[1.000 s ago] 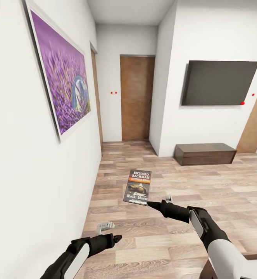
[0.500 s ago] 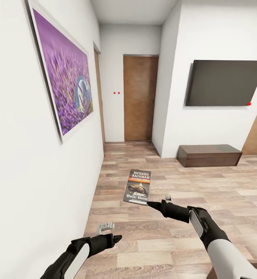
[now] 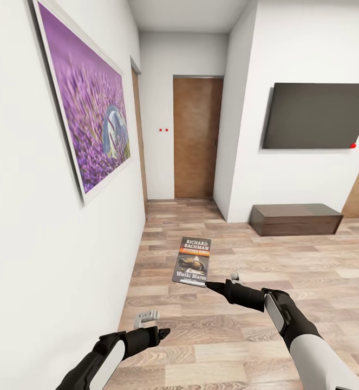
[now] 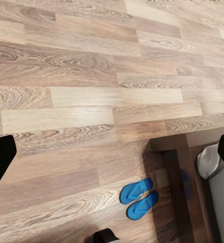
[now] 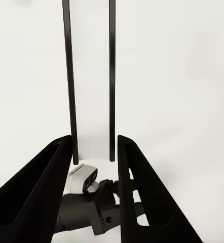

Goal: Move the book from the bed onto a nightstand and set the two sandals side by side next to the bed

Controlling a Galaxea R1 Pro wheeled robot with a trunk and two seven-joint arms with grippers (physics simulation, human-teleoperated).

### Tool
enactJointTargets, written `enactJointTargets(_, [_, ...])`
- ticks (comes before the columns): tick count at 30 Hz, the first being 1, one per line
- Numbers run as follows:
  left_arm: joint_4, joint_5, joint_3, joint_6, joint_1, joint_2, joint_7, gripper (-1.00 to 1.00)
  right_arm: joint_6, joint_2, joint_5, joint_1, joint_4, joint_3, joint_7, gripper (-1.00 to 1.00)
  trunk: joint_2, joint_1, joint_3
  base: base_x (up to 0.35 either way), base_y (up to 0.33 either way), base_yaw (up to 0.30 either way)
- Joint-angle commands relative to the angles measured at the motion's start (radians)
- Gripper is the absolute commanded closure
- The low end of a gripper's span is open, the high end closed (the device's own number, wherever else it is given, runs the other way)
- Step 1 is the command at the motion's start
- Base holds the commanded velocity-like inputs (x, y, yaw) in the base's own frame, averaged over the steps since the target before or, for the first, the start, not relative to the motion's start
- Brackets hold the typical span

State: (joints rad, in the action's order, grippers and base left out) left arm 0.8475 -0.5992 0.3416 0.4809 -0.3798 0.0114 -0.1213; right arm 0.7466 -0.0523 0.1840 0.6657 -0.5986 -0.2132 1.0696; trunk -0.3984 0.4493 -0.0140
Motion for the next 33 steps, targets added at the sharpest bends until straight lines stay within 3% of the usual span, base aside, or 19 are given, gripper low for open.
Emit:
enactJointTargets(1, [0.001, -0.004, 0.002, 0.001, -0.001, 0.001, 0.000, -1.00, 0.005, 0.000, 0.002, 0.001, 0.000, -0.002, 0.001, 1.00, -0.002, 0.001, -0.001, 0.063, 0.013, 0.001])
enactJointTargets(25, [0.001, -0.004, 0.002, -0.008, -0.001, 0.001, 0.000, -1.00, 0.005, -0.002, 0.001, 0.001, 0.000, -0.004, -0.001, 1.00, -0.002, 0.001, -0.001, 0.113, 0.017, 0.000])
enactJointTargets(33, [-0.001, 0.001, 0.002, -0.008, -0.001, 0.000, 0.000, -1.00, 0.005, -0.002, 0.003, 0.000, 0.000, -0.005, 0.001, 1.00, -0.002, 0.001, -0.001, 0.232, 0.042, 0.000])
